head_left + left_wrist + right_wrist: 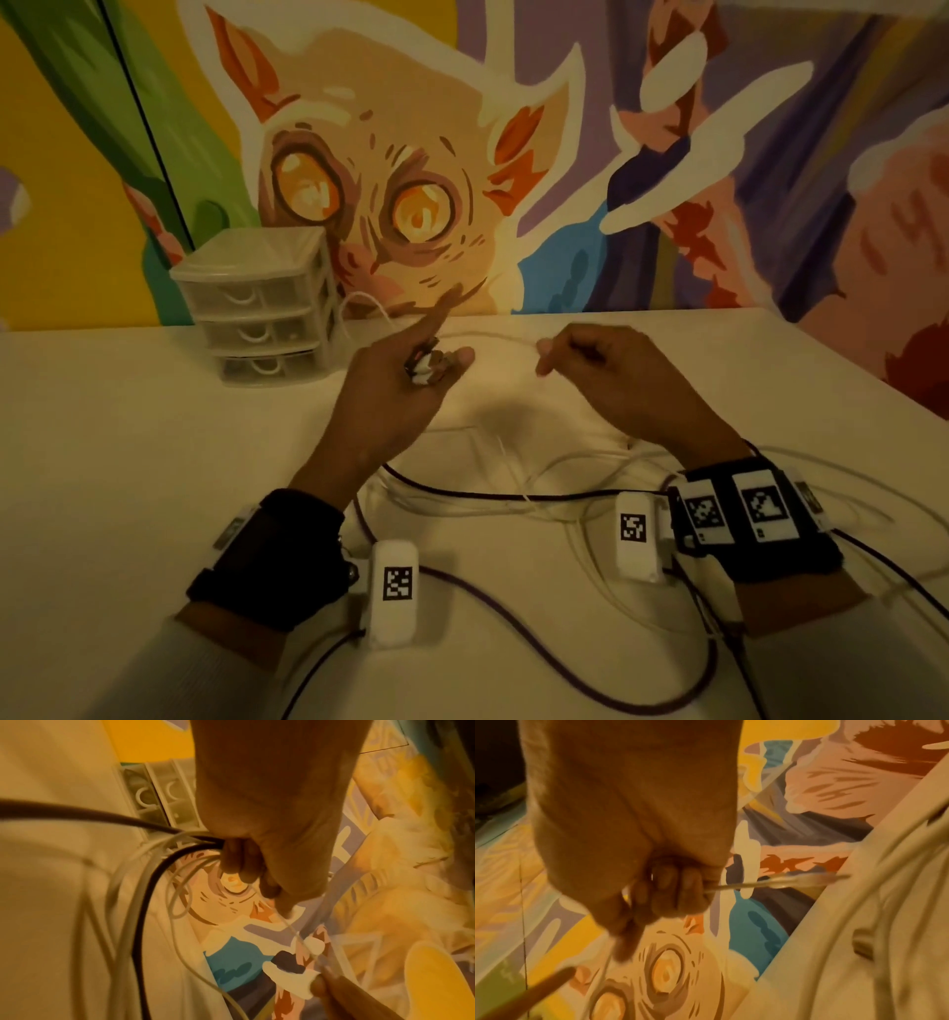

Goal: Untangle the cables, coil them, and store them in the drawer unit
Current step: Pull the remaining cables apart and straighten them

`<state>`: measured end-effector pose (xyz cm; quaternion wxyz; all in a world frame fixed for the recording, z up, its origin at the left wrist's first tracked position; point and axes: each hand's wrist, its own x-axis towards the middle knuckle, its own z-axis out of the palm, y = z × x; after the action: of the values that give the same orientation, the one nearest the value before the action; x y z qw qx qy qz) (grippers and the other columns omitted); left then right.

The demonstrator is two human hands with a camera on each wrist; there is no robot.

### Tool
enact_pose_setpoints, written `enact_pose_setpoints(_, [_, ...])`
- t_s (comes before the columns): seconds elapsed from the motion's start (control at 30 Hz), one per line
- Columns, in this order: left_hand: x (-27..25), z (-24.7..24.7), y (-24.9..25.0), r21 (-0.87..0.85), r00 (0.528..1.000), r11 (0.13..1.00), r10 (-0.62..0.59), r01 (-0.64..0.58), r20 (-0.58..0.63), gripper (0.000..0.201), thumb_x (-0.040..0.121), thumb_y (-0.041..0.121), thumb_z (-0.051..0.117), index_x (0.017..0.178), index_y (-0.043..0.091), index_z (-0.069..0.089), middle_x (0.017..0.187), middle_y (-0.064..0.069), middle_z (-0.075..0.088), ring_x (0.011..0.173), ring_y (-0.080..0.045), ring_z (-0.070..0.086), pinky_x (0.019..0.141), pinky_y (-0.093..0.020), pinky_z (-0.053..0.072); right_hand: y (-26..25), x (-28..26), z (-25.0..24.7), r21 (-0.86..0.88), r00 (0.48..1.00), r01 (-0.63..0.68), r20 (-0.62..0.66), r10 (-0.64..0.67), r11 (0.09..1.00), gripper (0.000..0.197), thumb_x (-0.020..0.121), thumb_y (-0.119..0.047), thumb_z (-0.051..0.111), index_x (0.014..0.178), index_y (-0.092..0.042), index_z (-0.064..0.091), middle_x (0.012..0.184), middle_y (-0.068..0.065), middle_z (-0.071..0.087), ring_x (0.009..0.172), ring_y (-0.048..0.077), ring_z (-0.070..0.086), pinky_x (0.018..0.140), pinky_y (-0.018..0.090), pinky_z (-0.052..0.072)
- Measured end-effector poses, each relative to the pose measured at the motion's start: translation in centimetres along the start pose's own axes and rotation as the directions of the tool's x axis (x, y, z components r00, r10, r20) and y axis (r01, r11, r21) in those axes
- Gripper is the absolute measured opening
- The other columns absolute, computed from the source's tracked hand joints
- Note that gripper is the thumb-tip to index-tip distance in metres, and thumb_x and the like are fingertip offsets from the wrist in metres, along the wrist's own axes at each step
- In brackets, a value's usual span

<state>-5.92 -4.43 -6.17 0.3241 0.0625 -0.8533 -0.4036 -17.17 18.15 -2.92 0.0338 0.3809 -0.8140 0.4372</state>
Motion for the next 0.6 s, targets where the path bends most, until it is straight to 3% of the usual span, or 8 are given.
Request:
enact_pose_setpoints(0.07, [-0.4, 0.3, 0.1, 0.070, 0.988, 0.993, 0.080, -0.090, 0.129, 0.046, 0.099, 0.056, 0.067, 0.144, 0.060, 0.055, 0.097, 0.020, 0.063, 0.092, 0.005, 0.056, 0.097, -0.024, 0.050, -0.2, -0.4, 0.7, -0.042, 0.986, 0.043, 0.163, -0.035, 0.998, 0.031, 0.101, -0.053, 0.059, 0.088, -0.032, 0.078, 0.077, 0.001, 0.071, 0.066, 0.015, 0.060, 0.070, 0.032, 0.048])
enact_pose_setpoints(0.13, [-0.6, 0.7, -0.4, 0.160, 0.986, 0.983, 0.072, -0.095, 0.147, 0.021, 0.099, 0.055, 0.066, 0.119, 0.052, 0.073, 0.095, 0.022, 0.075, 0.088, 0.001, 0.068, 0.089, -0.037, 0.059, -0.9, -0.6, 1.0, 0.006, 0.980, 0.047, 0.195, -0.048, 0.999, 0.031, 0.101, -0.054, 0.059, 0.091, -0.033, 0.079, 0.087, 0.005, 0.073, 0.078, 0.027, 0.062, 0.075, 0.042, 0.051])
enact_pose_setpoints(0.2, [-0.3, 0.5, -0.6, 0.154, 0.999, 0.987, 0.046, -0.049, 0.025, 0.010, 0.098, 0.036, 0.068, 0.095, 0.041, 0.075, 0.096, 0.016, 0.078, 0.090, -0.009, 0.072, 0.085, -0.041, 0.058, -1.1, -0.5, 0.2, 0.068, 0.990, 0.016, 0.142, -0.025, 0.998, 0.031, 0.102, -0.051, 0.060, 0.091, -0.030, 0.078, 0.087, -0.009, 0.075, 0.076, 0.016, 0.065, 0.072, 0.036, 0.052])
enact_pose_setpoints(0.27, [0.2, -0.5, -0.5, 0.082, 0.985, 0.995, -0.038, 0.052, -0.167, 0.017, 0.099, 0.027, 0.068, 0.087, 0.038, 0.075, 0.099, 0.013, 0.078, 0.097, -0.011, 0.071, 0.086, -0.028, 0.054, -0.4, -0.4, -1.2, 0.056, 0.995, -0.029, 0.094, 0.023, 0.998, 0.034, 0.102, -0.052, 0.059, 0.089, -0.026, 0.077, 0.071, -0.023, 0.067, 0.063, 0.000, 0.059, 0.064, 0.019, 0.047])
enact_pose_setpoints(0.33, [0.3, -1.8, -0.2, -0.014, 0.944, 0.988, -0.149, 0.152, -0.296, 0.015, 0.100, 0.032, 0.068, 0.090, 0.033, 0.079, 0.098, 0.010, 0.078, 0.099, -0.012, 0.069, 0.081, -0.018, 0.047, 0.5, -0.4, -2.1, 0.017, 0.998, -0.047, 0.039, 0.047, 0.999, 0.037, 0.101, -0.055, 0.059, 0.087, -0.026, 0.077, 0.063, -0.022, 0.060, 0.057, -0.001, 0.053, 0.063, 0.019, 0.044])
enact_pose_setpoints(0.47, [0.0, -1.1, -0.2, -0.035, 0.978, 0.988, -0.151, 0.147, -0.148, 0.023, 0.100, 0.046, 0.069, 0.107, 0.029, 0.083, 0.105, 0.008, 0.081, 0.107, -0.011, 0.072, 0.098, -0.032, 0.055, 1.0, 0.4, -1.9, 0.137, 0.986, -0.014, -0.165, 0.037, 0.990, 0.036, 0.105, -0.051, 0.054, 0.091, -0.026, 0.075, 0.058, -0.020, 0.052, 0.053, -0.001, 0.047, 0.064, 0.025, 0.038])
enact_pose_setpoints(0.53, [-0.1, -0.7, 0.0, -0.063, 0.982, 0.988, -0.145, 0.138, -0.125, 0.028, 0.098, 0.047, 0.072, 0.119, 0.029, 0.080, 0.109, 0.015, 0.078, 0.106, 0.000, 0.069, 0.099, -0.025, 0.053, 0.8, 0.6, -1.6, 0.184, 0.988, -0.006, -0.154, 0.035, 0.983, 0.031, 0.106, -0.049, 0.052, 0.102, -0.029, 0.076, 0.063, -0.023, 0.055, 0.056, 0.000, 0.048, 0.064, 0.025, 0.039])
enact_pose_setpoints(0.6, [0.1, -1.1, 0.2, -0.179, 0.971, 0.977, -0.151, 0.118, -0.185, 0.024, 0.097, 0.044, 0.075, 0.117, 0.030, 0.077, 0.111, 0.016, 0.077, 0.103, 0.007, 0.068, 0.097, -0.020, 0.052, 0.5, 0.6, -1.9, 0.174, 0.989, 0.010, -0.150, 0.016, 0.985, 0.023, 0.107, -0.044, 0.054, 0.113, -0.036, 0.075, 0.071, -0.023, 0.058, 0.061, 0.002, 0.048, 0.064, 0.026, 0.042])
